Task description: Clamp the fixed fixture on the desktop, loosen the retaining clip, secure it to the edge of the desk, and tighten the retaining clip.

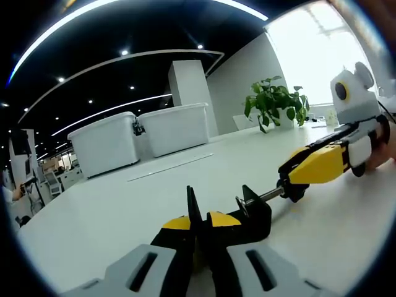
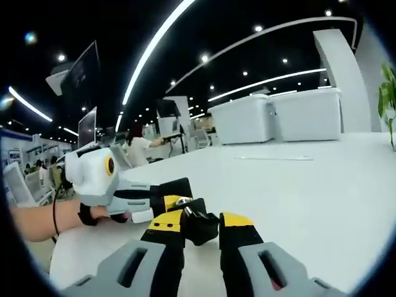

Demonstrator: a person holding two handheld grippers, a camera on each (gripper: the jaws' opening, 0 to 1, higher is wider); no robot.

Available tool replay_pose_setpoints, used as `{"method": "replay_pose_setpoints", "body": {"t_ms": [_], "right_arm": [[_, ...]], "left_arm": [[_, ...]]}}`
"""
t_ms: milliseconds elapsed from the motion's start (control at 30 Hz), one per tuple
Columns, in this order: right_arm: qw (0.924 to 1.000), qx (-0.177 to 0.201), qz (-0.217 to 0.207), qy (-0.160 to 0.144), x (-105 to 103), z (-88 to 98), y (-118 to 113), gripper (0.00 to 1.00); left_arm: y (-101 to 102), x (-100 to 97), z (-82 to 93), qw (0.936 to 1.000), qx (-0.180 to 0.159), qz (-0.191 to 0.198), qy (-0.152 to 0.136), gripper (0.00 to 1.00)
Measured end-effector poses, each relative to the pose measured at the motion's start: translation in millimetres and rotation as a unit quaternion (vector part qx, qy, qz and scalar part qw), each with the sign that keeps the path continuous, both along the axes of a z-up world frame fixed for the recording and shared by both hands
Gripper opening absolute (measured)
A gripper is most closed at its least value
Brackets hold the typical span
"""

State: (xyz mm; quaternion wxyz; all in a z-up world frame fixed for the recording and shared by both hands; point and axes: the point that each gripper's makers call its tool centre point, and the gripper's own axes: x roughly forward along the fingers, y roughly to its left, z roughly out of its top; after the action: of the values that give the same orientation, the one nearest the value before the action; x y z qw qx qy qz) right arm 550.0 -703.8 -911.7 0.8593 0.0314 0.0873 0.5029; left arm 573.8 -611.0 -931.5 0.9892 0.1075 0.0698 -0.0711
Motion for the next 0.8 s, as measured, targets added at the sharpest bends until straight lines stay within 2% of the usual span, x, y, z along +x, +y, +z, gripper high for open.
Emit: {"method": "replay_pose_setpoints", "body": {"t_ms": [67,100,333,367,467,567,700,800], "right_arm": [[1.0,0.0,0.001,0.0,0,0.0,0,0.2],[1.0,-0.002,0.001,0.002,12,0.3,2,0.2],[0.9999,-0.008,0.004,-0.008,12,-1.7,4,0.2],[0.9999,-0.009,0.004,-0.009,21,-0.8,5,0.2],[0.9997,-0.015,0.006,-0.02,19,0.1,5,0.2],[0.9987,-0.028,0.008,-0.041,28,1.1,8,0.2],[0.9926,-0.064,0.011,-0.103,31,4.4,10,0.2],[0.9881,-0.078,0.011,-0.132,26,3.8,10,0.2]], "left_arm": [[0,0.0,-0.3,1.0,0.0,0.0,0.0,0.08],[0,-0.2,-0.5,1.0,0.0,0.0,0.0,0.08],[0,-0.9,-1.1,1.0,0.0,0.001,0.0,0.08],[0,-0.7,-1.3,1.0,0.0,0.001,0.0,0.08],[0,-0.9,-1.5,1.0,0.0,0.001,0.0,0.08],[0,-1.8,-1.4,1.0,0.0,0.002,0.0,0.08],[1,-0.2,-0.8,1.0,0.0,0.001,0.0,0.08],[2,0.8,-0.4,1.0,0.0,0.002,0.0,0.08]]}}
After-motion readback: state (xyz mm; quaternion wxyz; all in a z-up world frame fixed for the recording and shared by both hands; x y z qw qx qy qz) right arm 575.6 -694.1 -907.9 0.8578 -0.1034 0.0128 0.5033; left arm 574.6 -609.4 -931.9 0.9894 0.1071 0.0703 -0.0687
